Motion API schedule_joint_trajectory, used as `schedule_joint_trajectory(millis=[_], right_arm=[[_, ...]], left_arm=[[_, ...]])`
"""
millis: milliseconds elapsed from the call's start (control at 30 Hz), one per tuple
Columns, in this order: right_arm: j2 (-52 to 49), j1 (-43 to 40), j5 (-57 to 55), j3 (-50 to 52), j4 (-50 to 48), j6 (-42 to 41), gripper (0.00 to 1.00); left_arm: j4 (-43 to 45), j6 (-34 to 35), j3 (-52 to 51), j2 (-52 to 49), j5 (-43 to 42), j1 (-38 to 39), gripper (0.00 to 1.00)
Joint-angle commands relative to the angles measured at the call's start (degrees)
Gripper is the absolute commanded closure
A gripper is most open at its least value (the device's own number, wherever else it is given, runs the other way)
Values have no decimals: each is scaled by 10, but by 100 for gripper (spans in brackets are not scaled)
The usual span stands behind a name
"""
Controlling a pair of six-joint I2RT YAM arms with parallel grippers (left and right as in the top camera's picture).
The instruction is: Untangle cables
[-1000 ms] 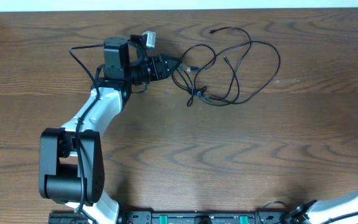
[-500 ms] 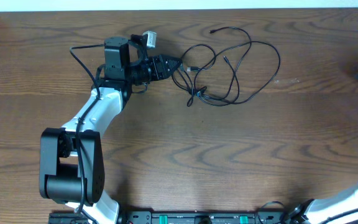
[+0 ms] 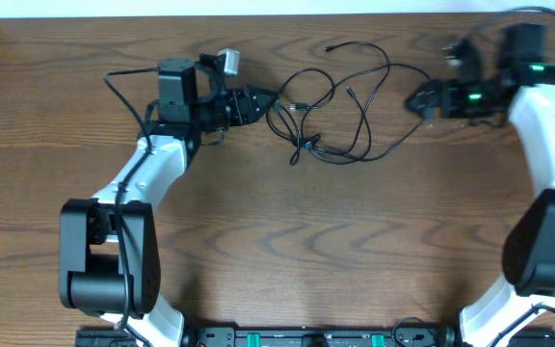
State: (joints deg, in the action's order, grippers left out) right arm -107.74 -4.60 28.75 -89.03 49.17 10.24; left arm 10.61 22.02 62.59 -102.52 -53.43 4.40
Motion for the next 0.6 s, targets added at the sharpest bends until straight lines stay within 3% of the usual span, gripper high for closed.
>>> schedule_joint_trajectory(millis=[0, 133, 300, 567], right_arm=[[0, 65, -74, -1, -3, 149, 1], [-24, 110, -88, -1, -9, 229, 1], [-73, 137, -77, -1, -22, 243, 7], [-103, 170, -6, -1, 6, 308, 5]], left_arm=[[-32, -23, 7, 15, 39, -40, 51], [-72, -23, 7, 15, 40, -70, 51], [-106, -23, 7, 15, 40, -88, 51], [-104, -36, 7, 15, 46, -96, 51]])
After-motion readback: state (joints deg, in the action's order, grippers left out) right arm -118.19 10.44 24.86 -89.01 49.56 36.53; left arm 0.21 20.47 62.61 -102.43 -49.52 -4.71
